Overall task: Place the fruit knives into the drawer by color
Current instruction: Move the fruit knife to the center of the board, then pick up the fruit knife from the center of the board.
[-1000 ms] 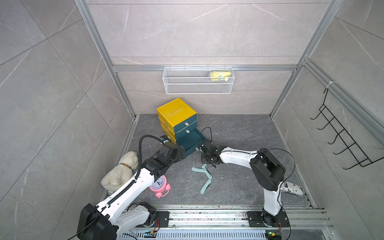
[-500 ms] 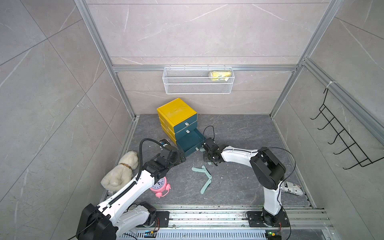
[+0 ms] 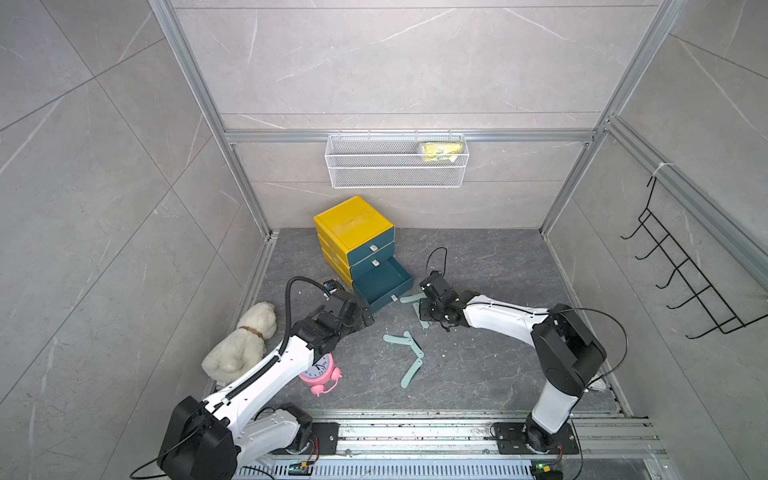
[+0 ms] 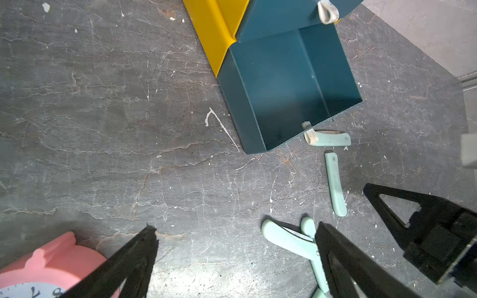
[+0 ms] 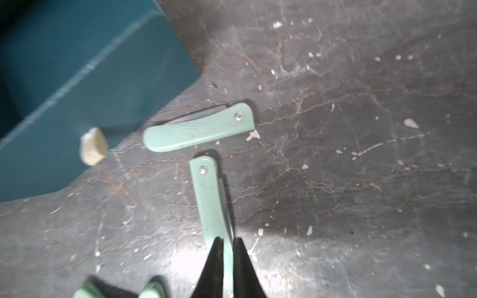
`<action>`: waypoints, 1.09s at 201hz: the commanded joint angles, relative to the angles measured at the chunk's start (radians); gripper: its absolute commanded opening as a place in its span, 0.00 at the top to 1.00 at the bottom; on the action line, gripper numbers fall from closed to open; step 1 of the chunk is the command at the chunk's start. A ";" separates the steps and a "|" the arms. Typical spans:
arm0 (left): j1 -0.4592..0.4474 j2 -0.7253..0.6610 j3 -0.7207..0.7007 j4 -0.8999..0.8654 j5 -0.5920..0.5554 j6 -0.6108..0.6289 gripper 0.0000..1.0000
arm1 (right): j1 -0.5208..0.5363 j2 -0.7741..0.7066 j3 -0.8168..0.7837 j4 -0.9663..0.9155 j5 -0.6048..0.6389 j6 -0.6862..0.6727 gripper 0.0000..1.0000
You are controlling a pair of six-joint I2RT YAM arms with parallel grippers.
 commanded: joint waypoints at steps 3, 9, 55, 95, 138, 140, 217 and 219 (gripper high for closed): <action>-0.005 0.008 0.006 0.018 0.004 0.015 0.01 | 0.002 -0.023 0.071 -0.056 -0.043 -0.034 0.77; -0.006 0.007 0.005 0.016 0.004 0.015 0.00 | 0.002 -0.015 0.084 -0.069 -0.047 -0.037 0.70; -0.006 -0.006 0.003 -0.008 0.009 0.012 0.00 | -0.028 0.070 0.141 -0.165 -0.173 -0.080 0.46; -0.006 -0.003 0.001 -0.008 0.012 0.012 0.01 | -0.028 0.125 0.183 -0.284 -0.197 -0.157 0.44; -0.006 0.000 -0.015 0.009 0.018 0.009 0.01 | -0.023 0.146 0.205 -0.338 -0.143 -0.199 0.47; -0.005 0.002 -0.017 0.011 0.020 0.009 0.01 | -0.021 0.147 0.205 -0.338 -0.142 -0.200 0.47; -0.004 0.026 -0.028 0.036 0.038 0.011 0.01 | 0.002 0.230 0.253 -0.374 -0.097 -0.218 0.51; -0.004 0.028 -0.028 0.036 0.038 0.011 0.01 | 0.003 0.233 0.255 -0.376 -0.093 -0.219 0.52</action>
